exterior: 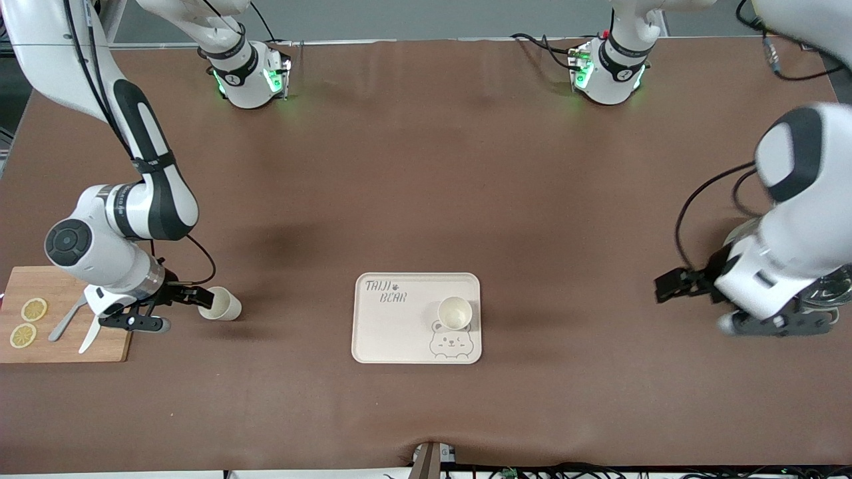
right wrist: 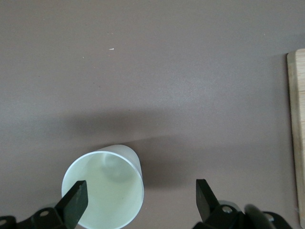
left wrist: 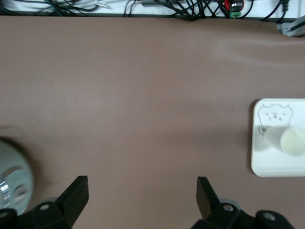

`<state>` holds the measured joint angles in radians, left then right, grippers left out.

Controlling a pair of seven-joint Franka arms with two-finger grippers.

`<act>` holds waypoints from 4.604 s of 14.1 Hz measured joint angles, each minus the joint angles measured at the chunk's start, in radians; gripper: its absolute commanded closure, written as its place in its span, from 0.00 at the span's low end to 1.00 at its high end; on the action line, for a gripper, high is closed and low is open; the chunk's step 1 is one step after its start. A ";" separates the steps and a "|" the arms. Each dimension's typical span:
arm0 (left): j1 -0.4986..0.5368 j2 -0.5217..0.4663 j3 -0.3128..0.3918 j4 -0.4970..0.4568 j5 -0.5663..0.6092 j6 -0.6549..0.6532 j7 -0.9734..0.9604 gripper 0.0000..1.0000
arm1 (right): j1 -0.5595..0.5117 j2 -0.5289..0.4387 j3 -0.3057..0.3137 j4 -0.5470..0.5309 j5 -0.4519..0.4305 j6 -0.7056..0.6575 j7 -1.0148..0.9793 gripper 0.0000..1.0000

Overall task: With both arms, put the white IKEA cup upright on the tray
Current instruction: 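Grasp the second white cup with the right gripper while the left gripper withdraws, then carry the cup with the right gripper onto the tray beside the first cup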

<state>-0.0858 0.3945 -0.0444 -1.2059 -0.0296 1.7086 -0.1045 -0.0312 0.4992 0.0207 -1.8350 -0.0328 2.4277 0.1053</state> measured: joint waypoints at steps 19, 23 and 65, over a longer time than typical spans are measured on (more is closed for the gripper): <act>0.021 -0.171 -0.014 -0.104 0.000 -0.133 0.092 0.00 | 0.003 0.064 0.001 -0.035 -0.006 0.135 0.000 0.07; 0.027 -0.165 -0.016 -0.105 0.000 -0.076 0.092 0.00 | 0.003 0.064 0.002 -0.034 -0.007 0.137 0.000 0.46; -0.006 -0.153 -0.043 -0.106 0.046 0.029 0.084 0.00 | 0.466 0.211 0.010 0.595 0.007 -0.314 0.903 1.00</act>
<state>-0.0920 0.2410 -0.0872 -1.3121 0.0162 1.7375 -0.0206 0.4349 0.7097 0.0308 -1.2398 -0.0258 2.1141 1.0087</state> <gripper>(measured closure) 0.000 0.965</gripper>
